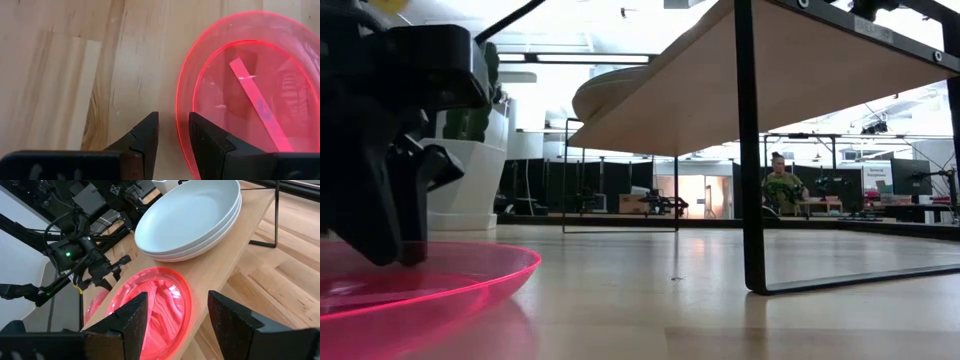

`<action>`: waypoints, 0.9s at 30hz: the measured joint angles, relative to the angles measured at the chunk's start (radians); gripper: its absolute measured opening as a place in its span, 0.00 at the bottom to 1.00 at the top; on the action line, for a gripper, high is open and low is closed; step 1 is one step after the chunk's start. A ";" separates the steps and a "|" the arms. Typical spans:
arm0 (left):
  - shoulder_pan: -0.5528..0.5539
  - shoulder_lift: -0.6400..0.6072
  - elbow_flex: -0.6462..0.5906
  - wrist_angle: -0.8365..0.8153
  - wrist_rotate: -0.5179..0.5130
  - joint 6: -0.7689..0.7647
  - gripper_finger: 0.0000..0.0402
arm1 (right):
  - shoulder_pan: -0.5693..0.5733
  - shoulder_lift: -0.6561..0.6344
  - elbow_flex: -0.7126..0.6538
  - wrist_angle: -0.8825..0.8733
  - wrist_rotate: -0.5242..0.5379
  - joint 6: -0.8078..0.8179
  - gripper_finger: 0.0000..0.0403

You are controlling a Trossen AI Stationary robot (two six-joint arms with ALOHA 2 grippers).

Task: Place and stack plates onto a shelf
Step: Stack the pink transparent plate on top of the pink plate on the shelf

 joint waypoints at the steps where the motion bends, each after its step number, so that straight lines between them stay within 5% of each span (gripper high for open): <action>1: 0.000 0.003 0.000 0.001 0.000 -0.011 0.25 | 0.000 0.000 0.000 0.000 0.000 0.000 0.47; 7: 0.001 -0.001 0.000 0.000 0.024 -0.031 0.23 | 0.000 0.000 0.000 -0.001 0.003 0.000 0.47; 13: 0.010 0.000 0.000 0.003 0.084 -0.063 0.04 | 0.000 0.000 0.000 -0.001 0.029 0.000 0.47; 18: 0.032 -0.030 0.000 -0.051 0.172 -0.039 0.01 | 0.000 0.000 0.000 -0.002 0.032 -0.006 0.47; 27: 0.116 -0.347 -0.004 -0.392 0.166 0.002 0.00 | 0.000 0.000 0.000 -0.008 0.032 -0.008 0.47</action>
